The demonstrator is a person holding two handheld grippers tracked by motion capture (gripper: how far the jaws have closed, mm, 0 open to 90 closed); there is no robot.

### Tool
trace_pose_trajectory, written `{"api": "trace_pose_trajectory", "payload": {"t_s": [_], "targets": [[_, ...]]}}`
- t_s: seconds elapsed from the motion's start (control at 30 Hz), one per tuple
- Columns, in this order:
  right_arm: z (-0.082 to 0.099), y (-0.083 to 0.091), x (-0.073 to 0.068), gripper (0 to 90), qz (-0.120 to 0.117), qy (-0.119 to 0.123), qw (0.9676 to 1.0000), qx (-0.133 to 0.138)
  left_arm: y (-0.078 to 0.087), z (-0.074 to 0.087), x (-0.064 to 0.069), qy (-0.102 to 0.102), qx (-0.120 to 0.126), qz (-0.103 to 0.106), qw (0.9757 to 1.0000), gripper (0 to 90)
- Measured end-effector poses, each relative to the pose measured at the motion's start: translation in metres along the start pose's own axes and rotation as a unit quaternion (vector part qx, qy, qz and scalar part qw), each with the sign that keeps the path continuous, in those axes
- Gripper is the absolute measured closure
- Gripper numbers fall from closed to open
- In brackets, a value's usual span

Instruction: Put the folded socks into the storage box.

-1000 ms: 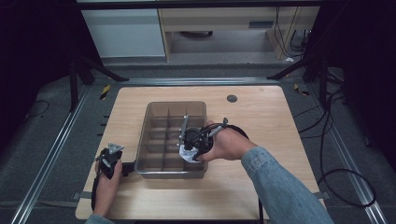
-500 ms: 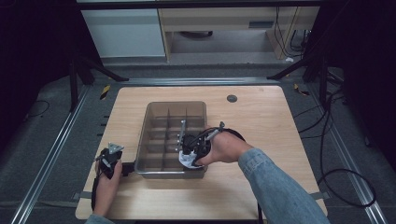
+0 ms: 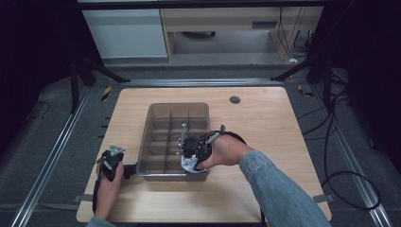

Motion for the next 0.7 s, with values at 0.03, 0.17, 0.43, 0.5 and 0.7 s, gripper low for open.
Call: {"api": "trace_pose_trajectory", "payload": {"t_s": [0.03, 0.17, 0.43, 0.5, 0.7], "targets": [[-0.0001, -0.0002, 0.0003, 66.3, 0.0, 0.0, 1.0, 0.0, 0.0, 0.0, 0.0, 0.0, 0.0, 0.0, 1.0, 0.0], [-0.0005, -0.0021, 0.0011, 66.0, -0.001, -0.002, 1.0, -0.002, -0.0001, 0.0, 0.0, 0.0, 0.001, 0.0, 1.0, 0.0], [-0.0003, -0.003, 0.0016, 61.2, -0.003, -0.002, 1.0, 0.004, -0.0001, 0.0, 0.0, 0.0, 0.001, 0.0, 1.0, 0.0], [0.0004, -0.0018, 0.001, 56.8, -0.002, 0.001, 1.0, 0.007, 0.0, 0.0, 0.0, 0.0, 0.0, 0.0, 1.0, 0.0], [0.0016, 0.0005, -0.0001, 45.0, 0.006, -0.002, 0.9999, 0.015, 0.0, 0.0, 0.0, 0.0, 0.0, 0.0, 1.0, 0.0]]}}
Point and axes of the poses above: each handheld gripper's, and its own axes: y roughly backward along the jaws, z roughly out of its underside, x roughly to its right, the point moved 2 cm from there along -y, roughly forward along the jaws, and after that the axes turned 13 degrees about -z, right-handed, at the moved point
